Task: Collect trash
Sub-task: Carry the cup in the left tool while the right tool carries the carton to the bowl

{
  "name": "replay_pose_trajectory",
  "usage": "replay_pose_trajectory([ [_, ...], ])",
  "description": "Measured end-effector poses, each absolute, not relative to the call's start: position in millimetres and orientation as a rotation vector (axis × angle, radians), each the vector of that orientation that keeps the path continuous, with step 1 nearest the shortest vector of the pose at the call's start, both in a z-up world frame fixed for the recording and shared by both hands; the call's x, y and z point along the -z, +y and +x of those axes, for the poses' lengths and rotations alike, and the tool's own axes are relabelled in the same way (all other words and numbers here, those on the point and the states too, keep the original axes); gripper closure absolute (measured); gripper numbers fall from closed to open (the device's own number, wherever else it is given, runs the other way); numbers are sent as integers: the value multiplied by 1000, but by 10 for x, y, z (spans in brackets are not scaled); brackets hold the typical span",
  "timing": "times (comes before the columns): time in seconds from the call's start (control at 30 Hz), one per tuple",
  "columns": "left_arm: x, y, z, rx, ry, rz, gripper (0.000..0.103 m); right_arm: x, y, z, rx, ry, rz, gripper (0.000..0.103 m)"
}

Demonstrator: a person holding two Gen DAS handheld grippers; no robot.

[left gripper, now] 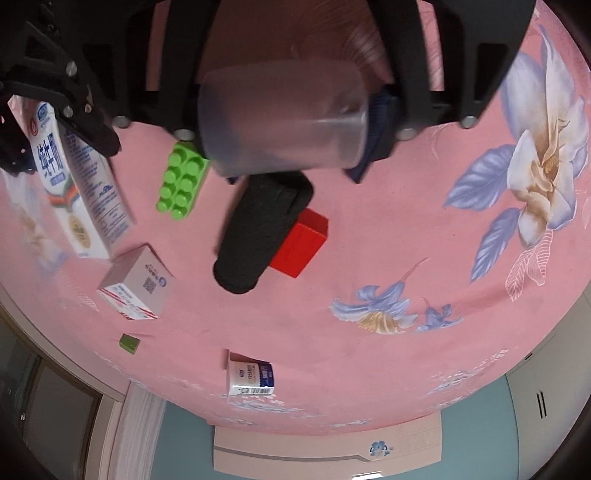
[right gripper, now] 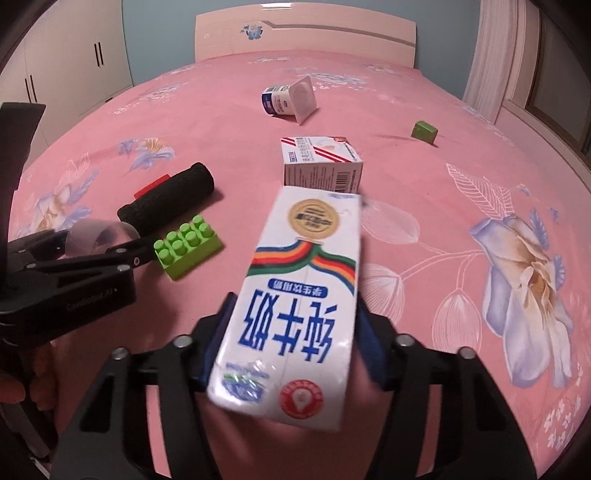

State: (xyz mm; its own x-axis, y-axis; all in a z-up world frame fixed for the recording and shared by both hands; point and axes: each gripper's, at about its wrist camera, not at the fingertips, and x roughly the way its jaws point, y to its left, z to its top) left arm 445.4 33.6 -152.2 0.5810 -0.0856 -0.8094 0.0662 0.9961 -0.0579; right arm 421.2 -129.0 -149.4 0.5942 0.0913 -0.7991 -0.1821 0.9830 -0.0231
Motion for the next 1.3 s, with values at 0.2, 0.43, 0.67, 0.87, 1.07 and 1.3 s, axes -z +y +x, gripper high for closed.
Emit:
replay_pose_trajectory([
  [0.2,1485,347,4299,80,959,-35,48,1428,-1455,4098,-193,948,-67,54],
  [0.43,1278,379,3913,35,970,-6,48,1226,-1623,3796,-188,942,-67,54],
  [0.67,722,442,3424,23,901,14,48,689,-1726,3363,-198,863,-75,54],
  [0.87,151,439,2908,29,818,27,47,219,-1753,2918,-217,792,-76,54],
  [1.07,-231,413,2311,19,758,57,47,-218,-1800,2371,-234,720,-96,54],
  [1.3,-454,371,1685,16,718,79,47,-540,-1828,1762,-284,669,-102,54],
])
